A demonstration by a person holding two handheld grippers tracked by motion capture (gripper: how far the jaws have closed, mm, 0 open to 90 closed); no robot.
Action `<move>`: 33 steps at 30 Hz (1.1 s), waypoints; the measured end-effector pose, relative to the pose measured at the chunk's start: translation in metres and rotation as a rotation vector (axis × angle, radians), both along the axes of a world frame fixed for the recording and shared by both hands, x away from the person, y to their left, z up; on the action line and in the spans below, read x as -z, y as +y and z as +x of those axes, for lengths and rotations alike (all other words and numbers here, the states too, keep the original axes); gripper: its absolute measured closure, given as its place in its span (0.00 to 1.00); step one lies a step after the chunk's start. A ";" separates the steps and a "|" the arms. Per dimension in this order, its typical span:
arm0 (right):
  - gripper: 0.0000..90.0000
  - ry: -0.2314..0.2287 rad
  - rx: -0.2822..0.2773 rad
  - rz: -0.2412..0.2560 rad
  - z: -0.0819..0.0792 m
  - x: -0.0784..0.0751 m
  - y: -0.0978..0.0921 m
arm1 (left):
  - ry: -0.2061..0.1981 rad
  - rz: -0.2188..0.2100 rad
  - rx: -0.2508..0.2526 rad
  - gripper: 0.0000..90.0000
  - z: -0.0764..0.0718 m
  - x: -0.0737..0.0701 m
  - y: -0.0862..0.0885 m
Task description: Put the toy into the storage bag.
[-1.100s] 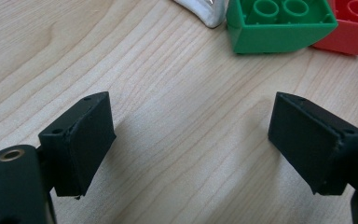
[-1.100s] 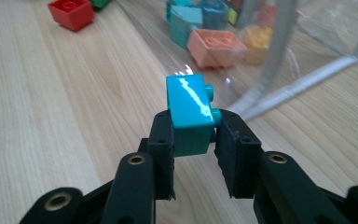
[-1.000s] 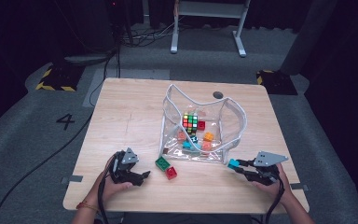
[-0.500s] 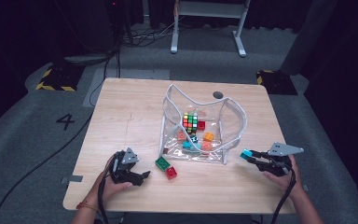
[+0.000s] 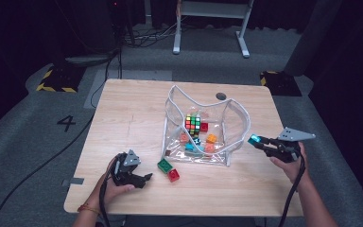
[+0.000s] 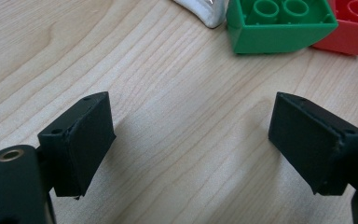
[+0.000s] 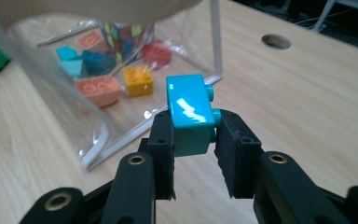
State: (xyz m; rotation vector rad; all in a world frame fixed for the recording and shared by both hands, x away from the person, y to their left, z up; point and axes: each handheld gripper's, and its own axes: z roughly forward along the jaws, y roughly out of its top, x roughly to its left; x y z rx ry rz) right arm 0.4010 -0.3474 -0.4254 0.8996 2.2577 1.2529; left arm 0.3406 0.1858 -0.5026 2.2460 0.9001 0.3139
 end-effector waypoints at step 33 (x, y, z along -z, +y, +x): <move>0.76 -0.147 -0.092 -0.044 0.044 -0.125 0.050 | 0.006 -0.006 0.003 0.16 0.000 0.000 -0.001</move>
